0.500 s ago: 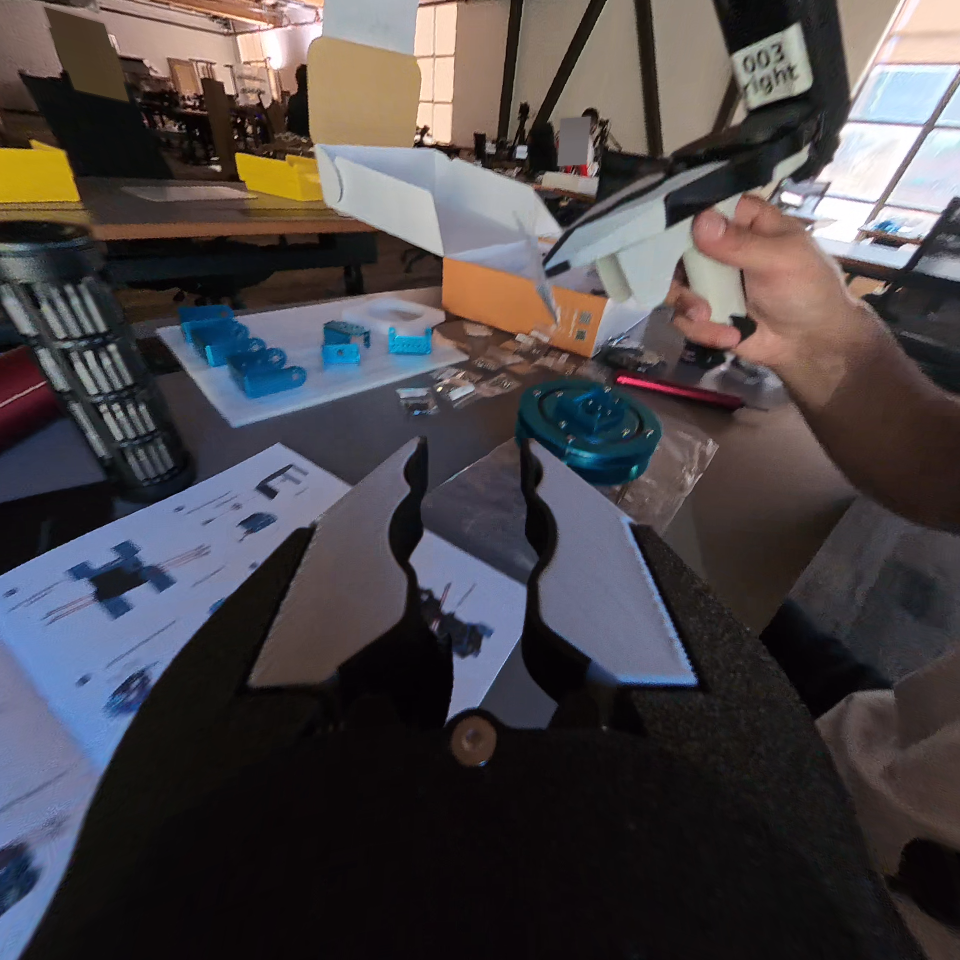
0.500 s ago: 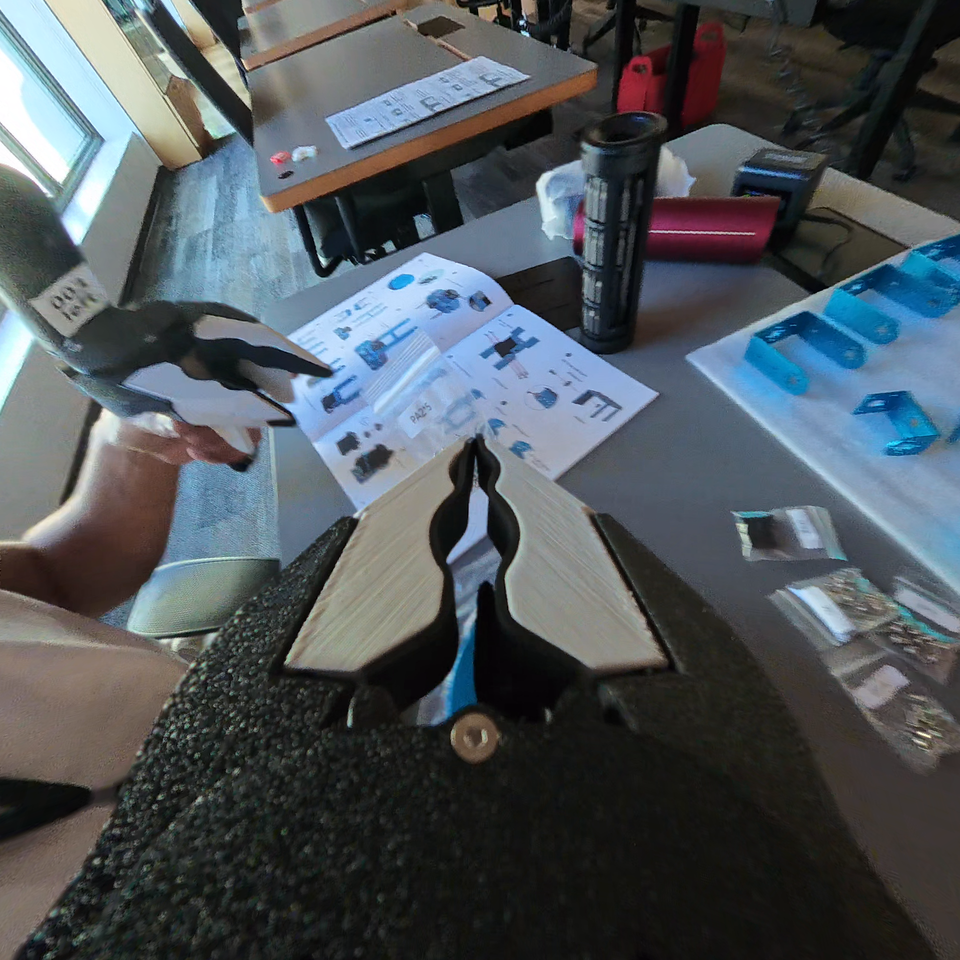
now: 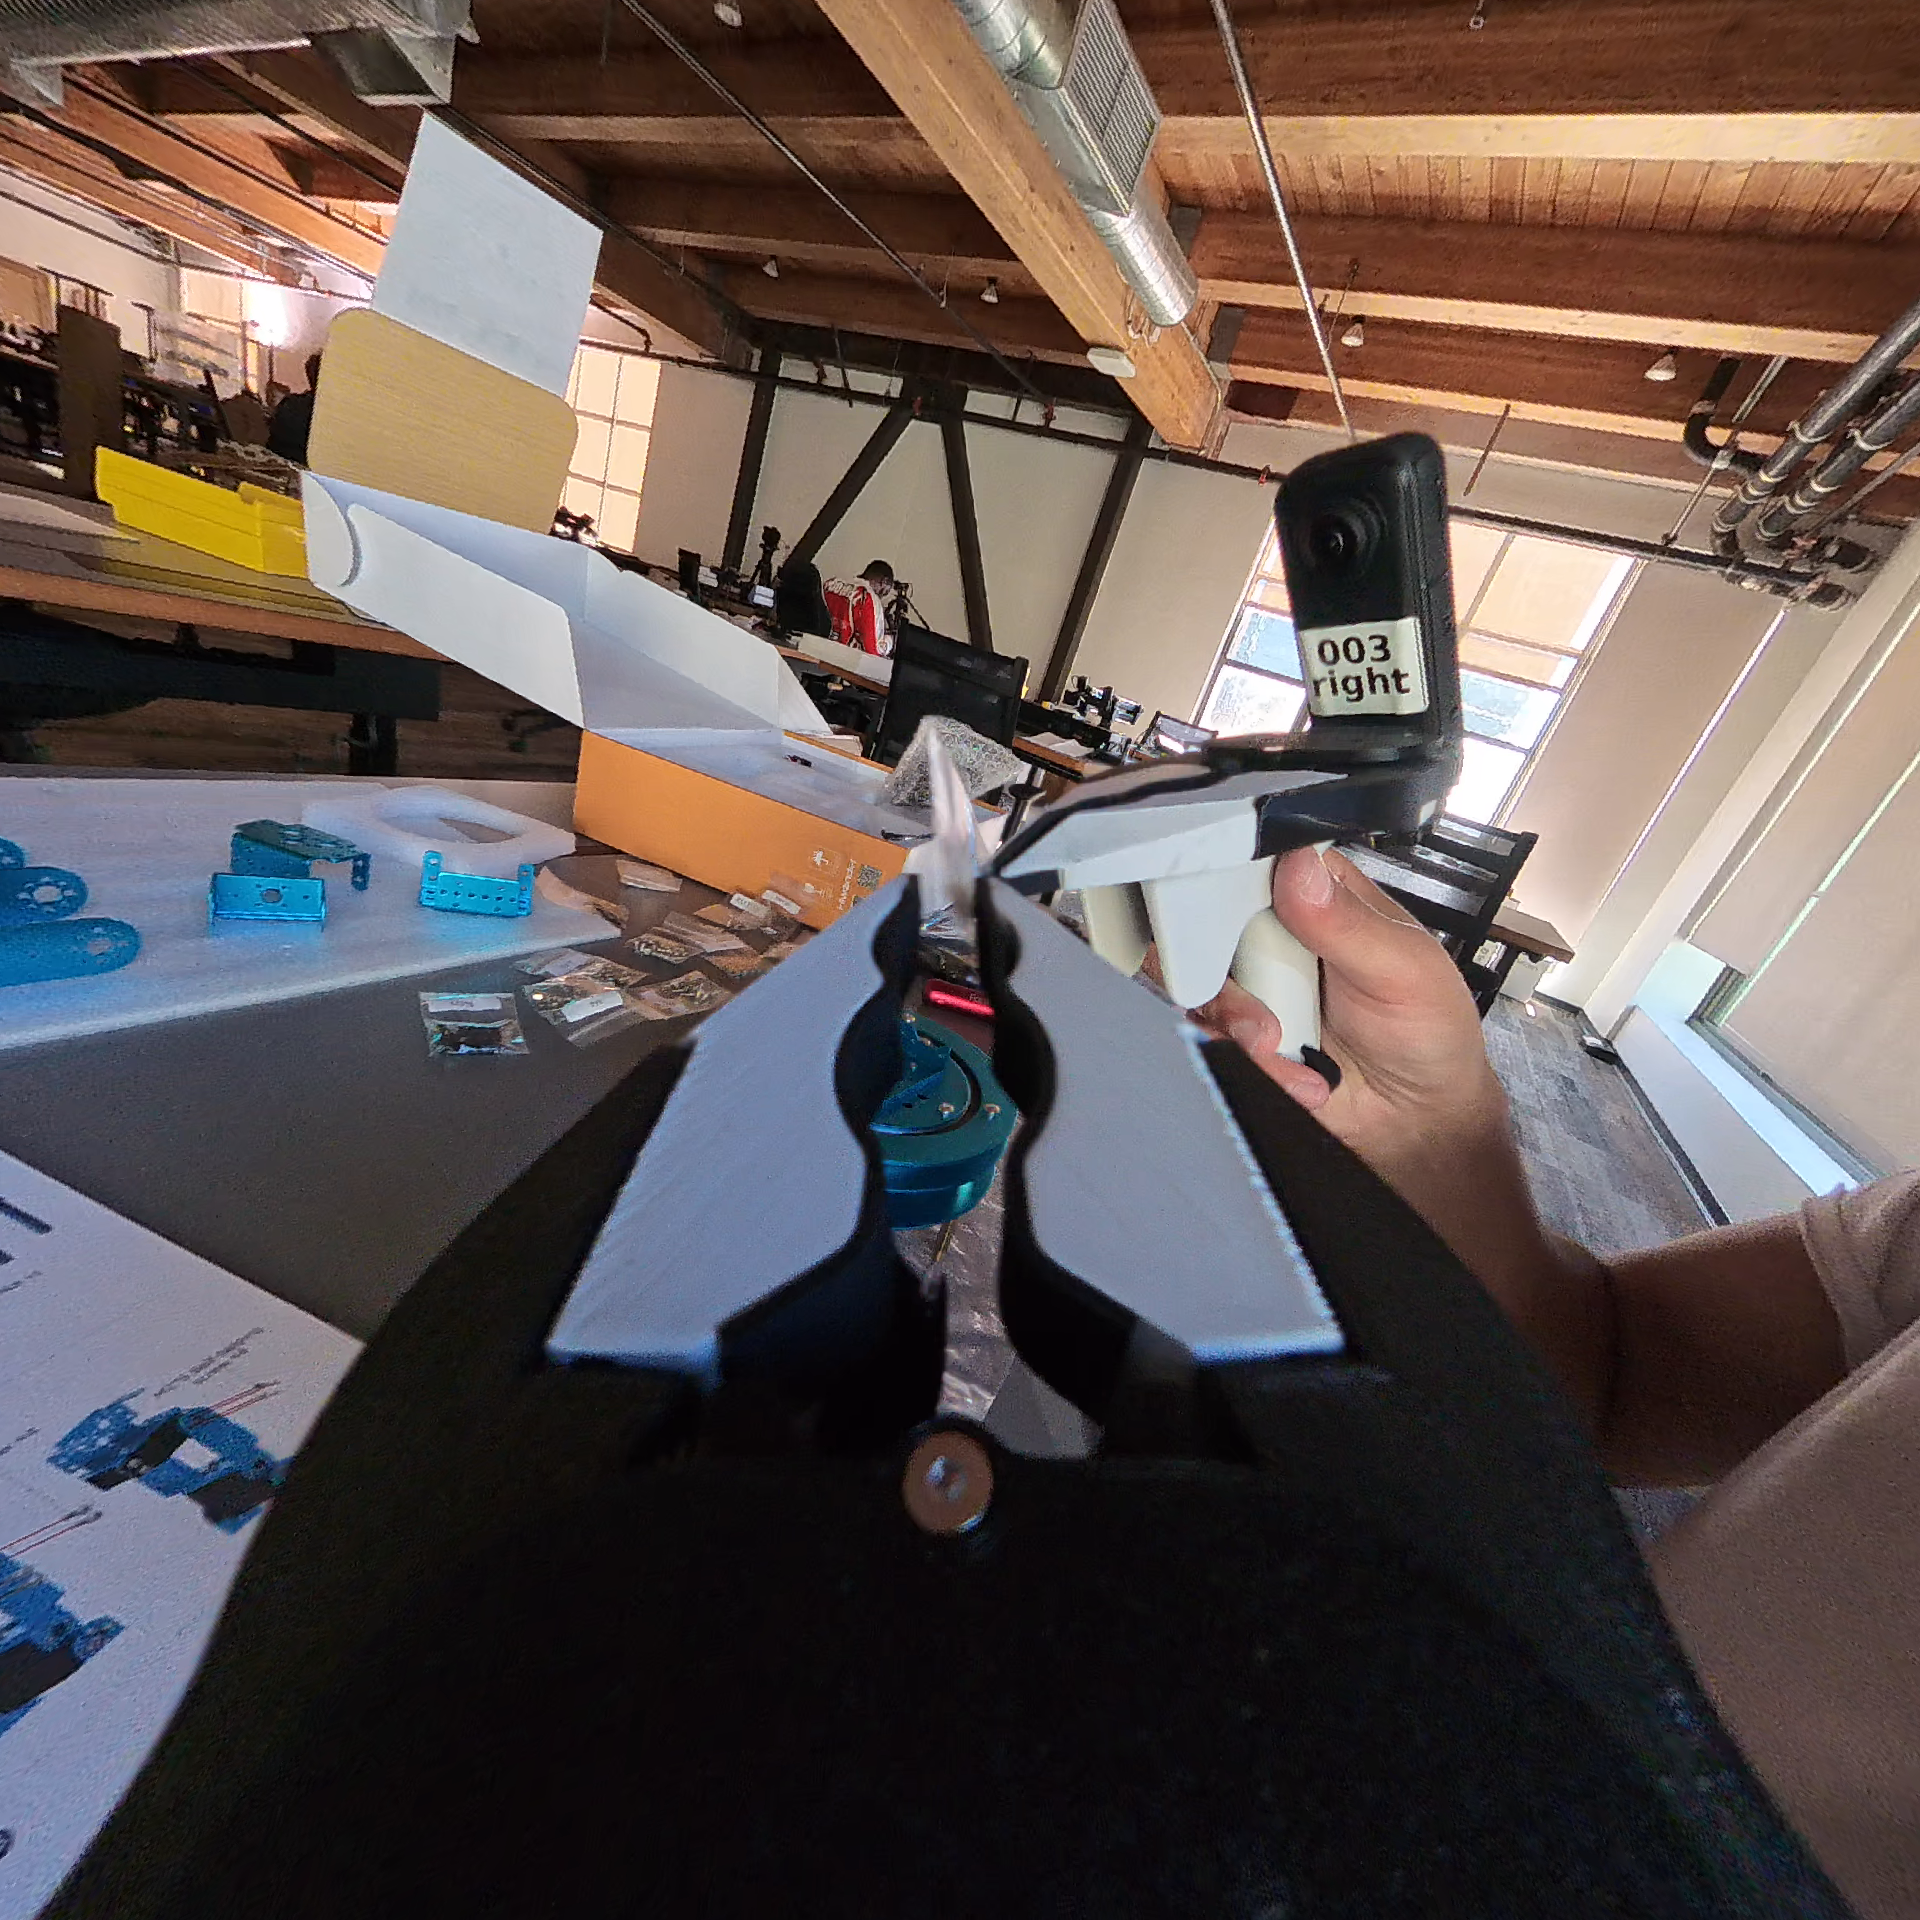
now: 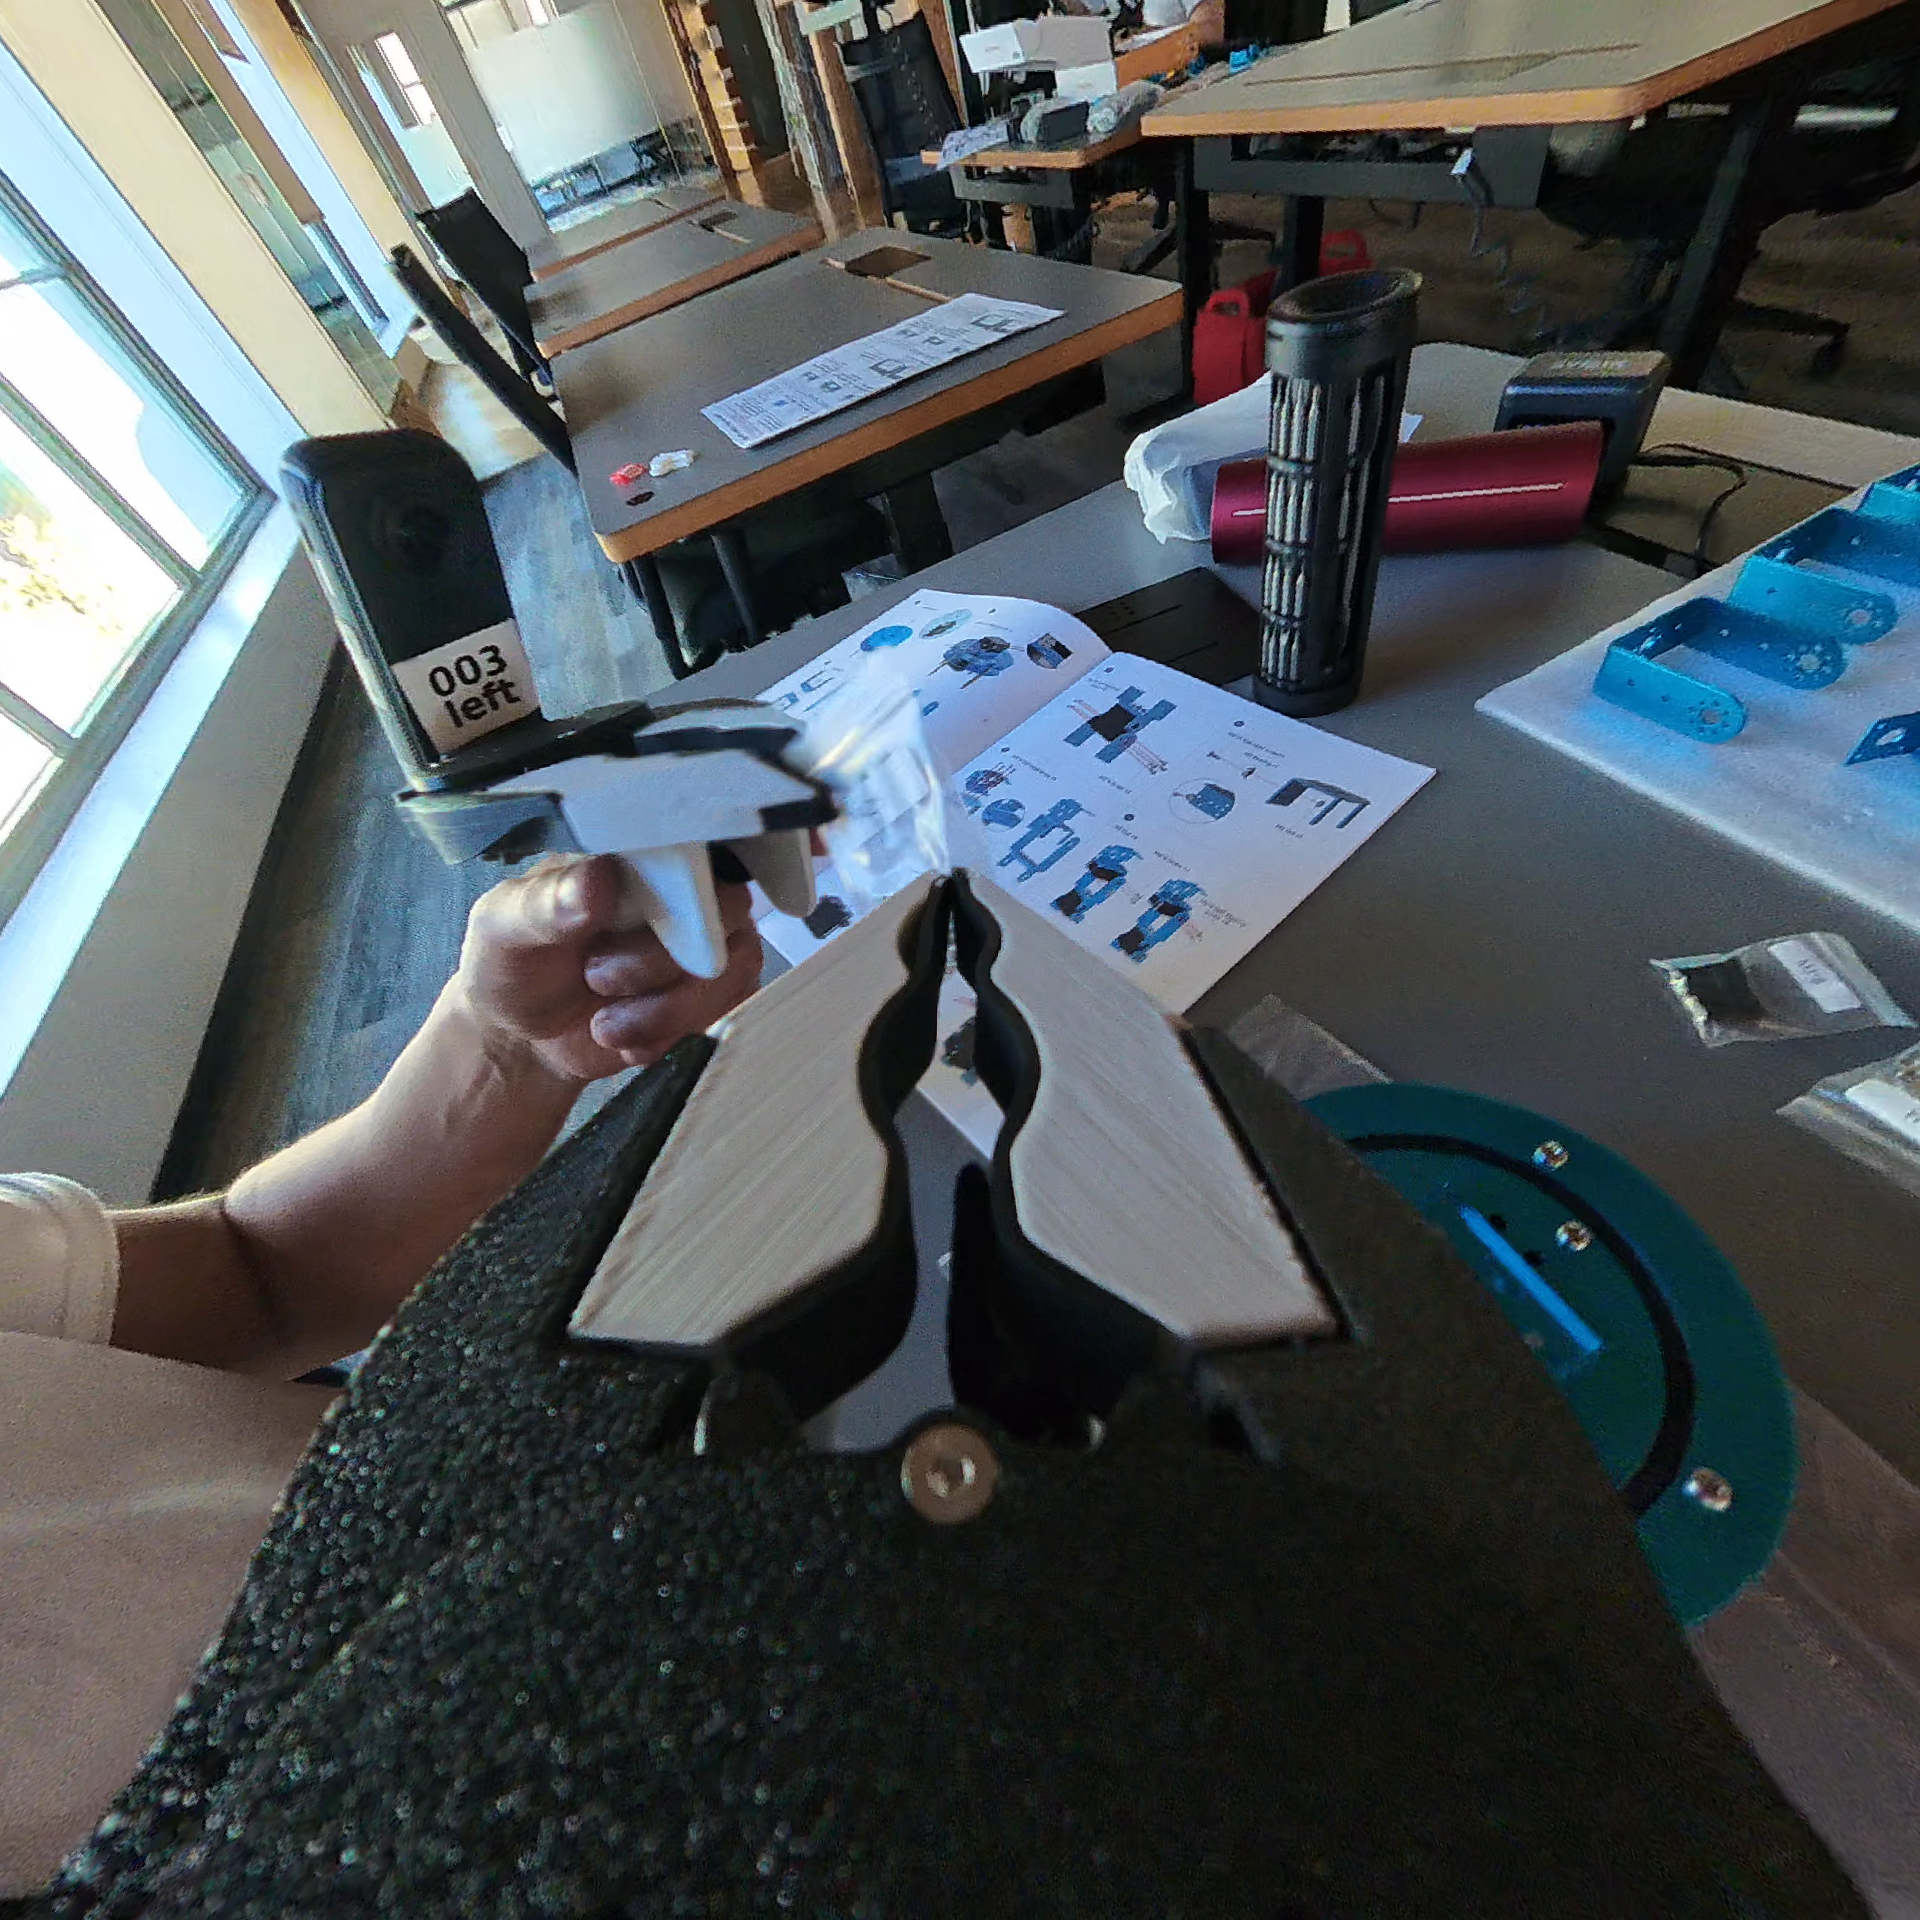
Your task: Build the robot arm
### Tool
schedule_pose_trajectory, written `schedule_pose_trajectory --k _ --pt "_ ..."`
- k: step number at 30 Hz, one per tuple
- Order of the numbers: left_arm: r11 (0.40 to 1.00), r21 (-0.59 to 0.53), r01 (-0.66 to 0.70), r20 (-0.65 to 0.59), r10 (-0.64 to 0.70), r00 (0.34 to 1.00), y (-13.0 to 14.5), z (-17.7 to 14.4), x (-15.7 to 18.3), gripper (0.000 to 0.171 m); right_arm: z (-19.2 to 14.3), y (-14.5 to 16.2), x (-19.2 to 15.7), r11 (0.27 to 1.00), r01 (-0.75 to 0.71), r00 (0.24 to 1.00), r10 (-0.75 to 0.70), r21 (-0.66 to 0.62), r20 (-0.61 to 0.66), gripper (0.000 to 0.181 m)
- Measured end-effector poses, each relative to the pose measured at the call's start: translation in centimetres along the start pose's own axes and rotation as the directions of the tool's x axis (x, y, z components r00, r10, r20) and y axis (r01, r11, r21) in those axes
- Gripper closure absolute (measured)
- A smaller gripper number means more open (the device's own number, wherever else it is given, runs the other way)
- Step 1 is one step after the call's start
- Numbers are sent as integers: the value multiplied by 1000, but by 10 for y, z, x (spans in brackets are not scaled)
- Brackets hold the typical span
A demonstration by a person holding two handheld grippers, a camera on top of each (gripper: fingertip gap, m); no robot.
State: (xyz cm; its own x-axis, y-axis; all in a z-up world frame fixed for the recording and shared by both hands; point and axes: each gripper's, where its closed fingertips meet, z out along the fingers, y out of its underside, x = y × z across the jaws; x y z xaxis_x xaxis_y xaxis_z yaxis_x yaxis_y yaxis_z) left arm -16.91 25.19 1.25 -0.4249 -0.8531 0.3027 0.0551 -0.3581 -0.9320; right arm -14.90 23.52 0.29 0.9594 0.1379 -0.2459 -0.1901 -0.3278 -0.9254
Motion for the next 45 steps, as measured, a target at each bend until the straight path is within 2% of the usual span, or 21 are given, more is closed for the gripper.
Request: schedule_pose_trajectory --k 1,4,9,10,11,13,17,22,27,31,32,35,45 --pt "1000 5 -1 -5 1 1000 1 1 3 171 -4 3 -2 1000 -12 1000 12 2 11 181" --pt "999 -19 41 -45 -42 998 9 5 14 171 -14 17 -3 1000 -19 999 19 -8 26 181" --pt "990 -68 120 -147 -129 981 20 9 32 171 -34 39 -9 995 96 984 -90 -30 151 180" --pt "988 -73 134 -167 -144 975 21 10 35 171 -38 42 -8 992 123 978 -116 -33 173 171" --pt "986 -80 146 -182 -159 970 22 10 38 171 -41 43 -6 988 152 971 -145 -22 190 164" --pt "978 -92 185 -205 -201 958 25 10 41 171 -48 43 -3 978 206 955 -202 3 217 160" --pt "955 -96 281 -259 -297 919 25 9 48 171 -56 39 -2 980 194 950 -197 37 244 157" --pt "949 -94 300 -259 -315 913 27 9 49 171 -55 38 -6 981 175 952 -190 82 240 156" --pt "965 -151 215 -232 -246 941 43 13 53 171 -45 44 -14 955 279 941 -292 98 171 149" --pt "975 -214 61 -249 -115 962 57 15 64 171 -54 46 -31 985 141 926 -168 103 338 154" --pt "973 -225 41 -255 -100 962 59 15 66 171 -57 47 -33 989 112 916 -142 101 375 160" --pt "968 -251 19 -262 -87 961 66 17 71 171 -62 55 -27 991 100 917 -125 84 378 181" --pt "951 -307 -38 -302 -59 951 87 27 89 171 -80 72 -23 995 -6 911 -37 103 412 180"
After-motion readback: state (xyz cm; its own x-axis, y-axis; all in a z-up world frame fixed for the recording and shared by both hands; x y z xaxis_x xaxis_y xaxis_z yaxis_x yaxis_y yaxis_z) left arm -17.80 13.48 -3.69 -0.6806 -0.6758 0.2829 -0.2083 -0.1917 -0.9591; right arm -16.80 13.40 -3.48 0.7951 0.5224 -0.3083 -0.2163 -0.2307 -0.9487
